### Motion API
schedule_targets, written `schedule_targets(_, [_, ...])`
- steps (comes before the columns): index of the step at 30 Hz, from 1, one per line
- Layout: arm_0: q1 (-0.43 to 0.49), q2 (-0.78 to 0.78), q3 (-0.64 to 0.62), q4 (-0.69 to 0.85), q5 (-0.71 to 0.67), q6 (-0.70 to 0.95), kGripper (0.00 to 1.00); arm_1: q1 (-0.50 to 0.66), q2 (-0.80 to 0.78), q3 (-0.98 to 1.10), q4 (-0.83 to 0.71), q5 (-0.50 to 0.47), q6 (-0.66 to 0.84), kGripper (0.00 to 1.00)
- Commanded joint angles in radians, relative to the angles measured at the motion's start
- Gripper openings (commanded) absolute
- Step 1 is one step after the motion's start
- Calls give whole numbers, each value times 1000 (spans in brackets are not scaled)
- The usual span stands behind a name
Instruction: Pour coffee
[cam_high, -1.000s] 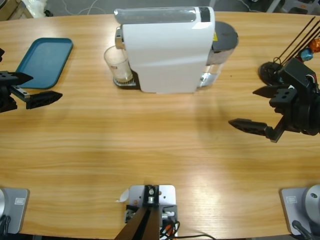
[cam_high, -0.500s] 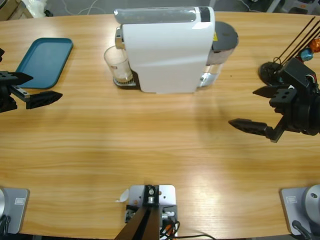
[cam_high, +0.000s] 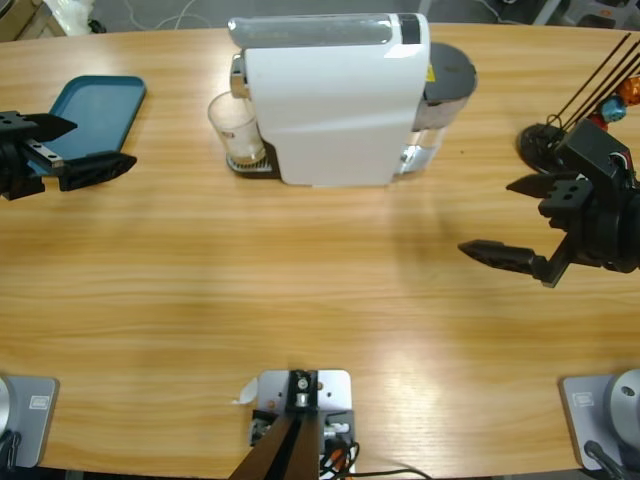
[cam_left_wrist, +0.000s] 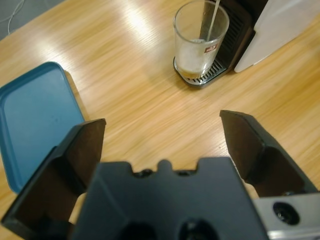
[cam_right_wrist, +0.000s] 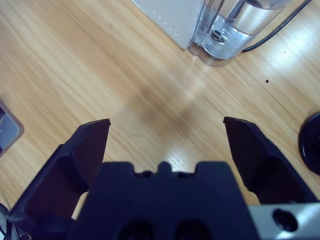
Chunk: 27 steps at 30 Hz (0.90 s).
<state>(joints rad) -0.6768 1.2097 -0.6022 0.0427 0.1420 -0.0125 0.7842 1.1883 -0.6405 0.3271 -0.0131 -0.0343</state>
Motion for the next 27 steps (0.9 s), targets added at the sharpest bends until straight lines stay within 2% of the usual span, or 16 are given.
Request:
schedule_targets(1, [-12,108,24,-90,-51,200,908,14,8,-2,10,-1,-12,1000])
schedule_targets(7, [0,196,21,-141,-43,306,908,14,8,-2,10,1,-12,1000])
schedule_targets(11, [14,230,20,-160,-37,305,908,13,9,-2,10,-1,-12,1000])
schedule_targets(15, [45,280,19,-263,-68,301,882,13,11,-2,10,4,-12,1000])
schedule_targets(27, [180,418,22,-455,-324,284,884,14,8,-2,12,4,-16,1000])
